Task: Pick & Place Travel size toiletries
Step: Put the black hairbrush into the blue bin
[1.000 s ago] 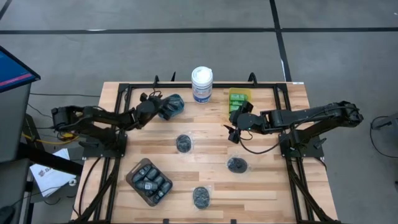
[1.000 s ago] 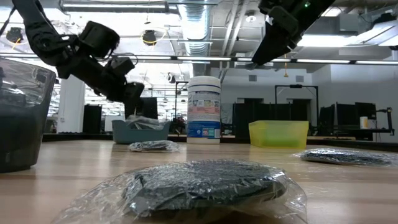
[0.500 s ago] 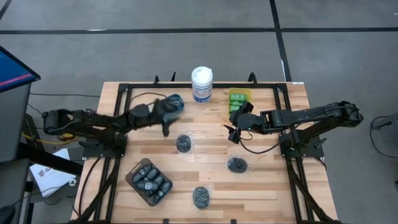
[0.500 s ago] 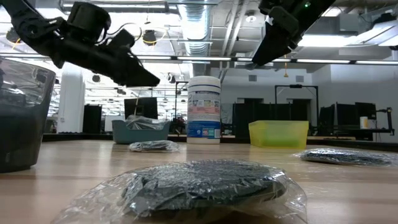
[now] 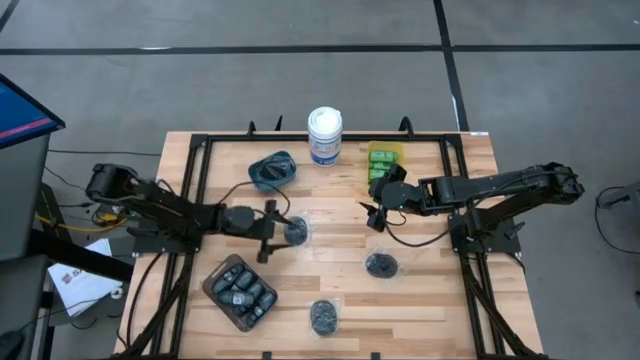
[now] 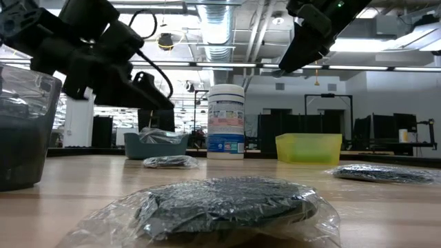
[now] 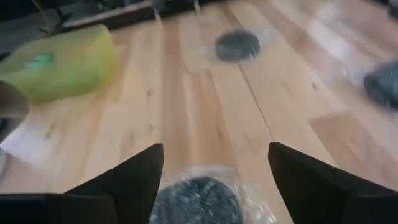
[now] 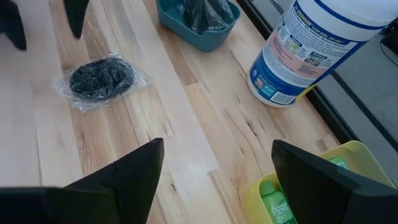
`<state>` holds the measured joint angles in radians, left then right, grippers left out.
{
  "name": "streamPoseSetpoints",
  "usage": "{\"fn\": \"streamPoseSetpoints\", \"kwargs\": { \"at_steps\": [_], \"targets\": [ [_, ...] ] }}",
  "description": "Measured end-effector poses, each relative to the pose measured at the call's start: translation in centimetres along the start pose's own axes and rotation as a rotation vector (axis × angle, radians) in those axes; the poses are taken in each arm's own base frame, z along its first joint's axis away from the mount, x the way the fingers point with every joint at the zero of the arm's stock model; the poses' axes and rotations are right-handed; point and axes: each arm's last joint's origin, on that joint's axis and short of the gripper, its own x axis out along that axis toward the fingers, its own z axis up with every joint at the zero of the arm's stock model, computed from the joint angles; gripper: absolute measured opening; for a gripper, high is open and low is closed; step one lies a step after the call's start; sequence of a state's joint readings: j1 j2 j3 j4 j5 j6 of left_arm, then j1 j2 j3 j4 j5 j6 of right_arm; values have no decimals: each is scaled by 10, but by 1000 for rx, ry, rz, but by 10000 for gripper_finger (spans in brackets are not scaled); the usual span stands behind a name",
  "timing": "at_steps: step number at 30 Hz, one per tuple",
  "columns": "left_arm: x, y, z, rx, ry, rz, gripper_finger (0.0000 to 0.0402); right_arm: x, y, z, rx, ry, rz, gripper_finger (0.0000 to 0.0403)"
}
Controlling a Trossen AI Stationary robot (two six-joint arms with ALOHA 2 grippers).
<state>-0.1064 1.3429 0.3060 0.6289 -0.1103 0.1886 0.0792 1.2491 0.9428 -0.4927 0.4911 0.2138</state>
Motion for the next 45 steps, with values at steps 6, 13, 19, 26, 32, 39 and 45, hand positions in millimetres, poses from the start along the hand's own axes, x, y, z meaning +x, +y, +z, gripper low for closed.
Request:
{"fn": "streamPoseSetpoints", "kwargs": {
  "at_steps": [6,13,19,26,32,39,45],
  "targets": [
    [18,-20,-11,111,88,-70,287,0,0,0,11,1,1,291],
    [33,-27,-25,137,173,-90,279,0,0,-1,20,10,19,291],
    [40,-22,-37,116,226,-57,258,0,1,-1,20,9,20,291],
    [41,-10,-40,76,257,24,180,0,1,-1,21,9,20,291],
    [41,-7,-41,79,272,61,112,0,1,-1,21,9,20,291],
    [41,-7,-41,78,271,71,54,0,1,-1,21,9,20,291],
    [41,-7,-40,73,248,66,5,0,1,-1,21,9,20,291]
  ]
}}
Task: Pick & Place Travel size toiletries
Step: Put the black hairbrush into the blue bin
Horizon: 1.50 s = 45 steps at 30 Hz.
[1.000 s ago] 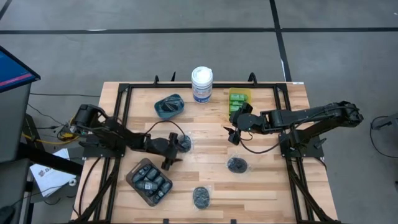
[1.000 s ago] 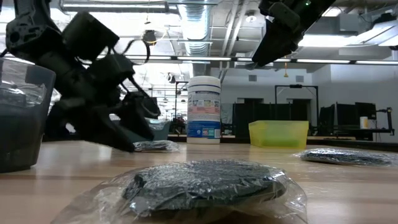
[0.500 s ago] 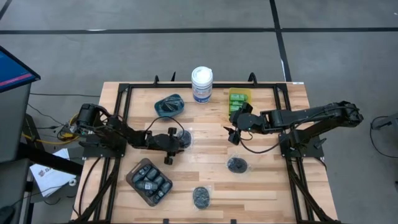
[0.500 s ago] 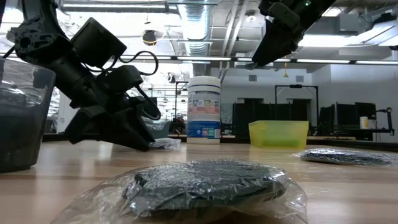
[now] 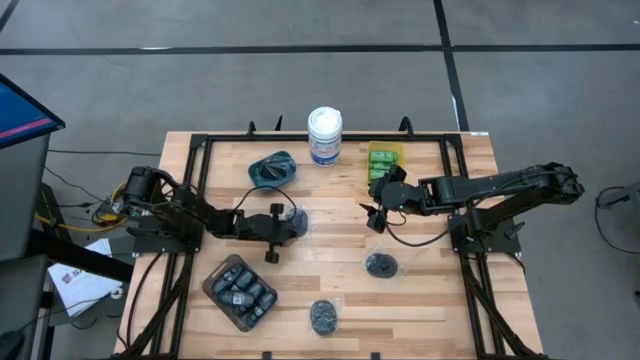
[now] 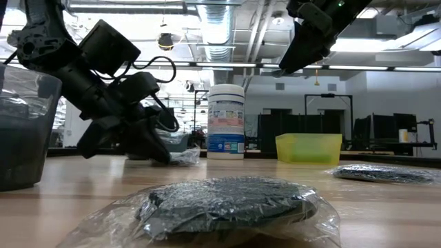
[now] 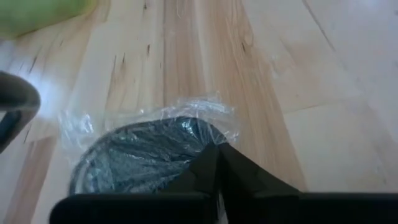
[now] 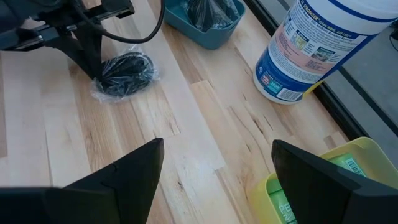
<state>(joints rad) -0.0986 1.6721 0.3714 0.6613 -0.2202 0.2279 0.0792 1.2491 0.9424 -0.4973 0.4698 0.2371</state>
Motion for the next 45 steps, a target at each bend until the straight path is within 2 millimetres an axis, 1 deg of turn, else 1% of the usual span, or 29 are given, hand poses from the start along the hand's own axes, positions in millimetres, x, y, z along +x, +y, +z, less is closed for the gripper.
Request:
{"fn": "streamPoseSetpoints", "kwargs": {
  "at_steps": [3,6,9,12,15,18,20,23,26,30,32,36,45],
  "targets": [
    [1,1,5,-4,-19,1,4,0,0,0,0,0,0,291],
    [0,3,16,-7,-67,12,3,0,0,0,0,0,0,291],
    [-8,9,30,-2,-132,41,1,0,0,0,0,0,0,291],
    [-22,17,46,13,-208,113,1,0,0,0,-1,3,-1,291],
    [-40,28,58,58,-255,230,1,0,0,0,-2,3,-1,291],
    [-54,45,63,85,-261,382,1,0,0,0,-2,4,-1,291],
    [-60,58,61,71,-243,464,0,0,0,0,-2,4,-1,291],
    [-67,79,49,20,-191,543,0,0,0,0,-2,4,-1,291],
    [-65,94,31,-39,-89,586,0,0,0,-1,-4,6,-2,291],
    [-62,107,8,-117,-37,579,0,0,0,-1,-3,7,-3,291],
    [-62,112,-4,-170,-5,590,0,0,0,-1,-3,6,-3,291],
    [-63,116,-19,-244,29,614,0,0,0,0,-2,3,-2,291],
    [-62,109,-32,-324,11,515,0,0,0,0,-2,3,-2,291]
  ]
}}
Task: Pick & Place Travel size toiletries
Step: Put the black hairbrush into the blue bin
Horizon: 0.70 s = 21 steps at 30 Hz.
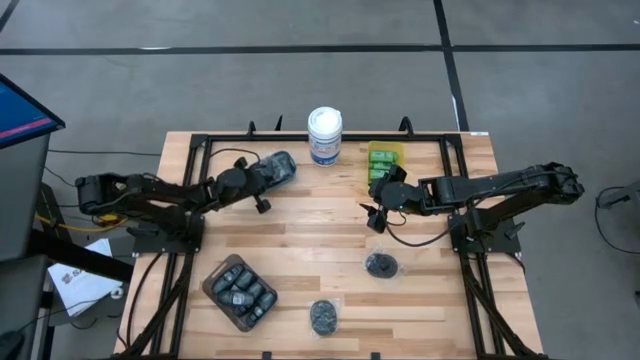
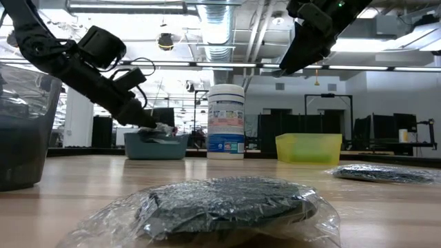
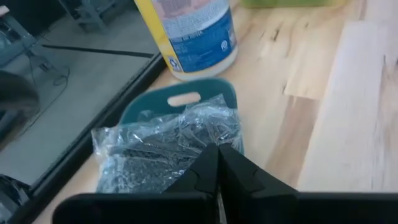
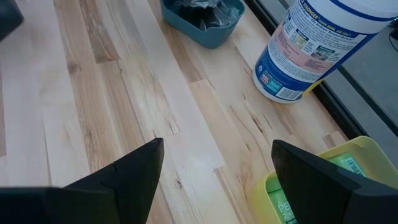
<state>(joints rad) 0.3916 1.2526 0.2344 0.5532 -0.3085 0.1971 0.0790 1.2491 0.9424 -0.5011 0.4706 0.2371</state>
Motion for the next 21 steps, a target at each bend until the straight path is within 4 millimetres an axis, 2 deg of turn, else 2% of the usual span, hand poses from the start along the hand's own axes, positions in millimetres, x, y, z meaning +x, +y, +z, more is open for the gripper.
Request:
{"fn": "streamPoseSetpoints", "kwargs": {
  "at_steps": [15,21],
  "targets": [
    [-1,-1,-8,-74,31,-21,3,0,0,0,1,0,0,291],
    [-1,-1,-8,-69,30,-21,32,0,0,0,11,0,1,291]
  ]
}}
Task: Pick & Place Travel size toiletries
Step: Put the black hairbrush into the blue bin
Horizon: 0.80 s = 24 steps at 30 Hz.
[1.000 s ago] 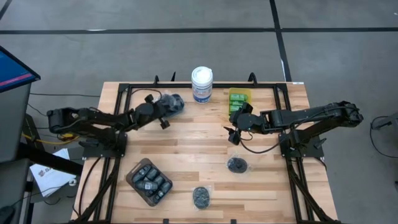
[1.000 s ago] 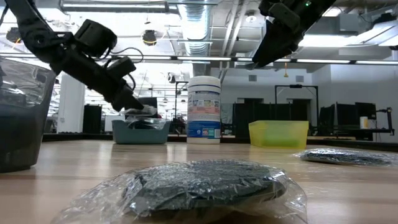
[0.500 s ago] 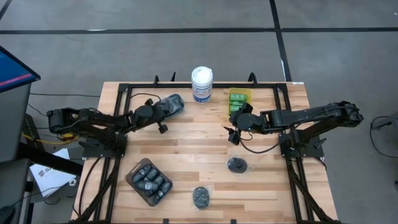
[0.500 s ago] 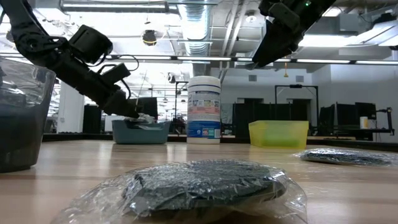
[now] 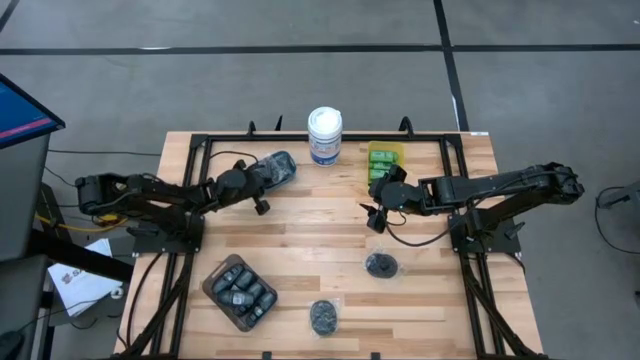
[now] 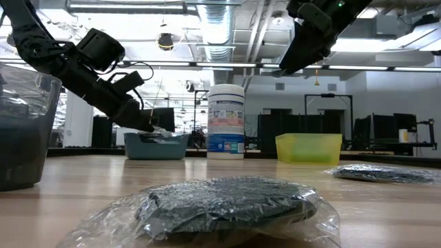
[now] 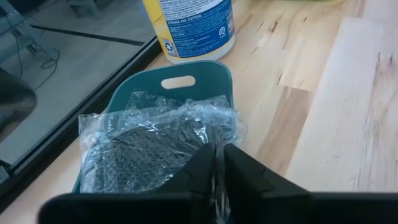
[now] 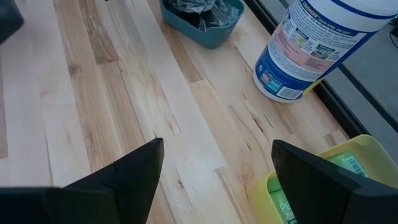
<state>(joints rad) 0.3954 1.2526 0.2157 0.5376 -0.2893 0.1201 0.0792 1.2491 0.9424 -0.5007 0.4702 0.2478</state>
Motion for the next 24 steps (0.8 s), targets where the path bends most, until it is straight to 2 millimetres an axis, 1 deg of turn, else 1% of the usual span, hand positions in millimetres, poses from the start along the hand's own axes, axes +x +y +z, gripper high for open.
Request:
{"fn": "streamPoseSetpoints", "kwargs": {
  "at_steps": [5,12,15,17,20,22,24],
  "targets": [
    [0,0,0,7,0,0,94,-1,2,0,-4,-1,6,291],
    [0,1,1,29,0,35,192,-5,10,-2,-29,-7,35,291],
    [-2,1,4,25,-24,37,222,-7,13,-3,-38,-8,45,291],
    [-4,2,8,19,-40,74,234,-7,14,-3,-42,-9,50,291],
    [-7,5,17,-22,-78,141,240,-7,15,-3,-42,-9,50,291],
    [-8,6,20,-19,-91,147,235,-7,15,-3,-42,-9,50,291],
    [-9,6,21,12,-96,144,219,-7,14,-3,-42,-9,50,291]
  ]
}}
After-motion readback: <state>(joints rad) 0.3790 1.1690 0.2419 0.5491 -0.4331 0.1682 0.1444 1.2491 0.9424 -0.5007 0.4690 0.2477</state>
